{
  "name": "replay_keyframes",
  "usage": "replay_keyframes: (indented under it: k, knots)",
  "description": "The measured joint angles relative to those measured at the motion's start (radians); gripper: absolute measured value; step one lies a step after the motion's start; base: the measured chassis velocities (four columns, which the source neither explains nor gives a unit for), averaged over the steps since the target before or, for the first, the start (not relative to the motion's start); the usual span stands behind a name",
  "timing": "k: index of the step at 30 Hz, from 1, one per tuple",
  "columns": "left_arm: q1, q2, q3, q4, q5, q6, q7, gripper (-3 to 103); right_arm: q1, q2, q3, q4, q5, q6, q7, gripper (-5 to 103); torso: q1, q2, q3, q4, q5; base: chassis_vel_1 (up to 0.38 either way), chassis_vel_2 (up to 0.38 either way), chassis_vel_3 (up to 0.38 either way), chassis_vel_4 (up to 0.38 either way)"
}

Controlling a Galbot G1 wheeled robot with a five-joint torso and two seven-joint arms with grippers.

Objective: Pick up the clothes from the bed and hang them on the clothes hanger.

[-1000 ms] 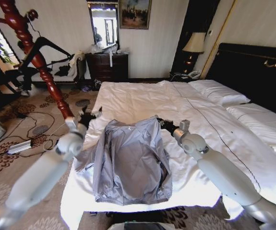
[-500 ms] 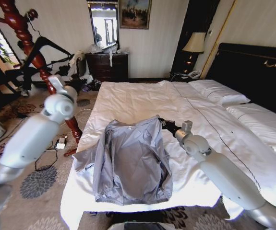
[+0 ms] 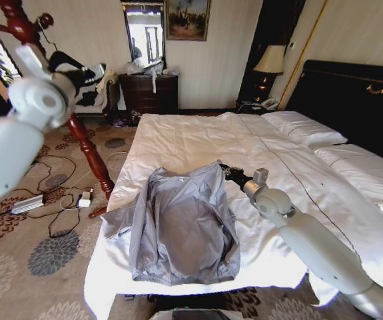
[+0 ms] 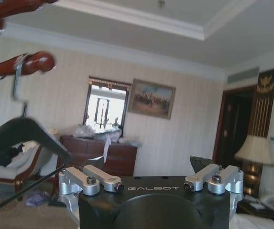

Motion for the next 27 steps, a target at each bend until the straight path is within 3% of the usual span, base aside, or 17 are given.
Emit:
replay_keyframes:
  k: [2, 3, 4, 6, 8, 13, 16, 18, 27]
  knots:
    - [-0.100, -0.017, 0.056, 0.061, -0.028, 0.080, -0.008, 100, -0.021, -0.008, 0.011, 0.006, -0.003, 0.001, 0.000, 0, 0.000, 0.000, 0.000, -0.0003, 0.0007, 0.000, 0.000, 0.000, 0.000]
    - [-0.100, -0.017, 0.056, 0.061, -0.028, 0.080, -0.008, 100, -0.021, -0.008, 0.011, 0.006, -0.003, 0.001, 0.000, 0, 0.000, 0.000, 0.000, -0.0003, 0.0007, 0.000, 0.000, 0.000, 0.000]
    - [-0.132, -0.020, 0.072, 0.089, -0.032, 0.116, -0.008, 100, -0.029, -0.012, 0.016, 0.010, -0.007, 0.001, 0.000, 0, 0.000, 0.000, 0.000, -0.0005, 0.0008, 0.000, 0.000, 0.000, 0.000]
    - [-0.203, -0.021, 0.101, 0.150, -0.048, 0.219, 0.022, 100, -0.042, -0.018, 0.025, 0.016, -0.011, 0.003, -0.002, 0, 0.000, 0.000, 0.000, 0.0003, 0.0001, 0.000, 0.000, 0.000, 0.000]
    - [-0.251, -0.025, 0.119, 0.211, -0.051, 0.279, 0.052, 100, -0.046, -0.021, 0.028, 0.018, -0.012, 0.006, -0.004, 0, 0.000, 0.000, 0.000, 0.0012, -0.0001, 0.000, 0.000, 0.000, 0.000]
    - [-0.315, -0.038, 0.156, 0.318, -0.010, 0.317, 0.109, 100, -0.049, -0.023, 0.032, 0.024, -0.014, 0.009, -0.005, 0, 0.000, 0.000, 0.000, -0.0001, 0.0000, 0.000, 0.000, 0.000, 0.000]
    - [-0.335, -0.040, 0.172, 0.348, 0.014, 0.317, 0.135, 100, -0.052, -0.024, 0.034, 0.029, -0.014, 0.010, -0.006, 0, 0.000, 0.000, 0.000, 0.0002, 0.0000, 0.000, 0.000, 0.000, 0.000]
    - [-0.379, -0.061, 0.189, 0.417, 0.104, 0.317, 0.190, 100, -0.058, -0.030, 0.038, 0.034, -0.019, 0.011, -0.006, 0, 0.000, 0.000, 0.000, 0.0007, -0.0005, 0.000, 0.000, 0.000, 0.000]
    - [-0.507, -0.128, 0.275, 0.567, 0.193, 0.313, 0.293, 100, -0.065, -0.043, 0.046, 0.043, -0.026, 0.016, -0.007, 0, 0.000, 0.000, 0.000, -0.0004, 0.0007, 0.000, 0.000, 0.000, 0.000]
